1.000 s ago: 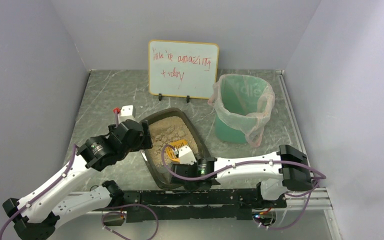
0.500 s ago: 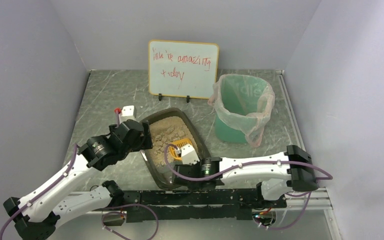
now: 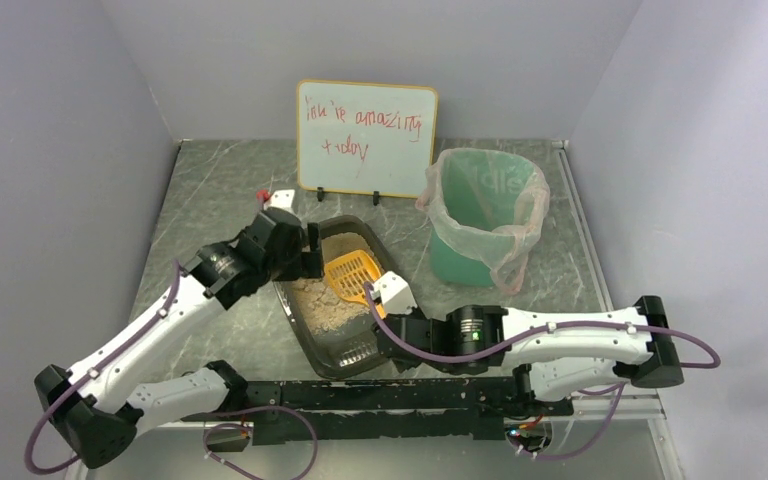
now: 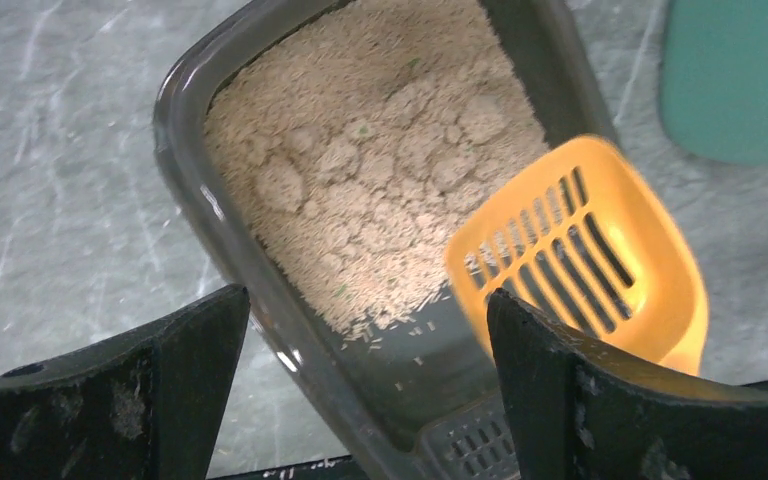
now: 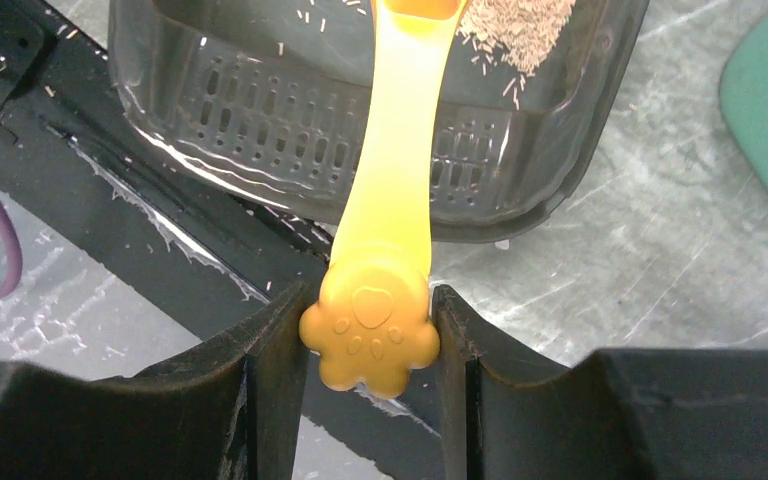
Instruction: Clean the litter box
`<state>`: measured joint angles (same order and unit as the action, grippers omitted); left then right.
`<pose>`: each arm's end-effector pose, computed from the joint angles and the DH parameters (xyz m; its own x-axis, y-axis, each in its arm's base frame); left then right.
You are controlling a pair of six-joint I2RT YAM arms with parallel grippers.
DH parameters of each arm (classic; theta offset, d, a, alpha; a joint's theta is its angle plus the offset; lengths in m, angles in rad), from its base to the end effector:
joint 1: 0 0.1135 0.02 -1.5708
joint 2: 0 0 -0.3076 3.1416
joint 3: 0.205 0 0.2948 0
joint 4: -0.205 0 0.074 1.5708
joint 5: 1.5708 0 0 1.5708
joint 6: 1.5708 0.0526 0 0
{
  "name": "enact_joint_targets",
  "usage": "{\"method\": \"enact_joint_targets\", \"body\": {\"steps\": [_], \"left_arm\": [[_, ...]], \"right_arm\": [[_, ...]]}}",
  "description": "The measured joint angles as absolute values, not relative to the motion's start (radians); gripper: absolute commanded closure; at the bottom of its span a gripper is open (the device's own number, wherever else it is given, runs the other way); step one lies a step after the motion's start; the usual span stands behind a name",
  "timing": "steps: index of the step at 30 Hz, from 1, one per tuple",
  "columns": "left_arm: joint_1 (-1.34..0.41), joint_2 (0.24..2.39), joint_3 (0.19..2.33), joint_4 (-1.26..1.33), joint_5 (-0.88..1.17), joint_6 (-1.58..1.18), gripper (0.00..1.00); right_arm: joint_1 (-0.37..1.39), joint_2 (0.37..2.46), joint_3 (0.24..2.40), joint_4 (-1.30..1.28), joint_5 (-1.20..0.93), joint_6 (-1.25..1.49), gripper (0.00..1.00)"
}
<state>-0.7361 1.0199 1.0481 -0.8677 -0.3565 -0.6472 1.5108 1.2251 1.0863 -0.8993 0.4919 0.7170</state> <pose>0.1814 -0.1396 0.3520 -0.7153 -0.1144 -0.6894 0.0316 0.9802 -0.1954 0.0411 0.2691 0.3187 -0.6077 -0.4561 -0.6502 -0.6184 0.7854 0.0270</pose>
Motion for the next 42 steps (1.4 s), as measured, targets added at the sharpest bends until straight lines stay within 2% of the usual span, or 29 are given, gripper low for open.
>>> {"method": "enact_joint_targets", "body": {"steps": [7,12,14,21,30,36,42], "left_arm": [[-0.503,1.063,1.069,-0.749,-0.025,-0.536,0.07],[-0.458,1.055,1.05,-0.692,0.21,-0.501,0.1],[-0.443,1.04,1.018,-0.676,0.3,-0.495,0.15],[-0.425,1.002,0.95,-0.677,0.506,-0.473,0.19],[-0.408,0.96,0.863,-0.606,0.752,-0.499,0.41],[-0.388,0.958,0.867,-0.589,0.849,-0.494,0.71],[-0.368,0.942,0.868,-0.602,0.888,-0.487,0.94]], "right_arm": [[1.511,1.156,1.058,-0.83,0.488,0.539,1.0],[1.511,1.095,1.012,-0.789,0.467,0.4,1.0],[1.512,1.073,1.003,-0.782,0.462,0.352,1.0],[1.512,0.945,0.976,-0.75,0.432,0.197,1.0],[1.512,0.873,0.954,-0.725,0.374,0.085,1.0],[1.513,0.873,0.954,-0.724,0.363,0.059,1.0],[1.513,0.871,0.954,-0.725,0.361,0.042,1.0]]}}
